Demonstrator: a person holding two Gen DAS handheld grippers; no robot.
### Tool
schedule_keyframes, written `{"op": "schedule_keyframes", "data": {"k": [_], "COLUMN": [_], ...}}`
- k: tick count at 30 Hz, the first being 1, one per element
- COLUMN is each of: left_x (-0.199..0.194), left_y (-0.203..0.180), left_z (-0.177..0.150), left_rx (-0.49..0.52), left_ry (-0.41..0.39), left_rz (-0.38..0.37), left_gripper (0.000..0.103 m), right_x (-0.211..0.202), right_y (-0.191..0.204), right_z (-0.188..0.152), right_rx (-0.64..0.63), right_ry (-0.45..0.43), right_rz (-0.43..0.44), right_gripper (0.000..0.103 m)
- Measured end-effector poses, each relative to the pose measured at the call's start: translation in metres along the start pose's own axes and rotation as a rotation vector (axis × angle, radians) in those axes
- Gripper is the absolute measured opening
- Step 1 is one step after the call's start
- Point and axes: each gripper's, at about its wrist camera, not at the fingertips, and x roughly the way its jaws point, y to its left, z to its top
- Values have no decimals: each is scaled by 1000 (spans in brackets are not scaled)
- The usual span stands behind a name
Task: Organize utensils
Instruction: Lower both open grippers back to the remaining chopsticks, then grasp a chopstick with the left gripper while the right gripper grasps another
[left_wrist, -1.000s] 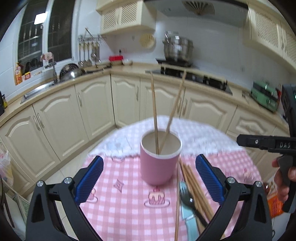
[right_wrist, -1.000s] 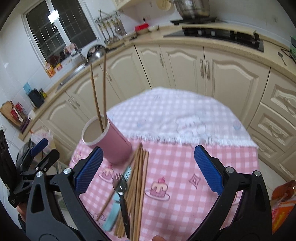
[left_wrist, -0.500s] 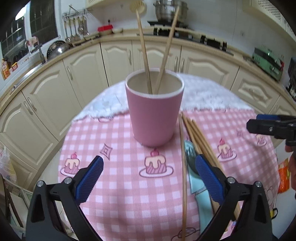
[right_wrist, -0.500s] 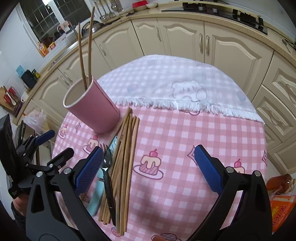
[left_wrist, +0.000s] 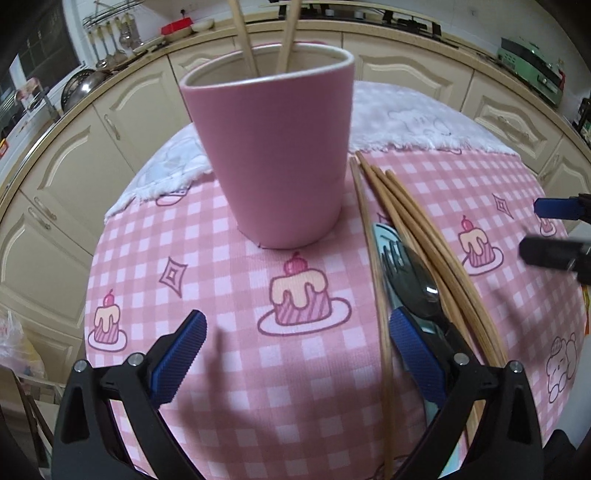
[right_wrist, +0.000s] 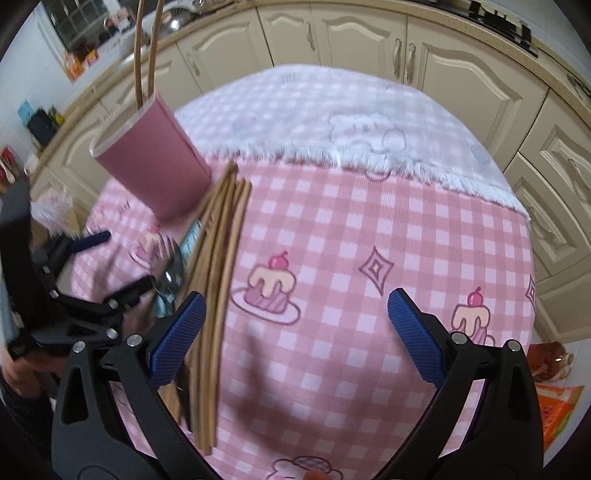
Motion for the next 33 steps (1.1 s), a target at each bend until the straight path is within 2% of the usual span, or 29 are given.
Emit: {"op": "schedule_keyframes", "data": {"k": [4,10,16,19,21,22,27,28,31,33], "left_x": [5,9,8,8,8,9,15,16,18,19], "left_y": [-4,-2,-2,-3,-6,-7,-14,-16,-17,-19], "left_z": [2,1,2,5,9,12,25,28,36,40], "left_rx": [22,31,45,66,88,98,137,143,142,145], "left_ry": [16,22,21,23,29,34,89,96,124,135], "left_rz": [6,16,24,36,45,45,2,-8,-69,-113], "left_gripper": [97,97,97,97,97,96,70,68,51,29], "right_x": [17,30,37,33,31,31,40,43,50,53], "right_y": [12,27,47,44,37,34,42,46,58,65], "right_z": [-9,-14,-16,-13,-7,-3,19,23,36,42], "right_rx": [-65,-115,-180,-156,-121,-102,-123,-138,-164,-189], "right_ry": [48,66,90,113,125,135,175,179,182,179], "right_rz": [-35,-52,-112,-103,-100,-92,-75,-81,-87,-83], "right_gripper": [97,97,94,79,62,60,58,57,40,22]}}
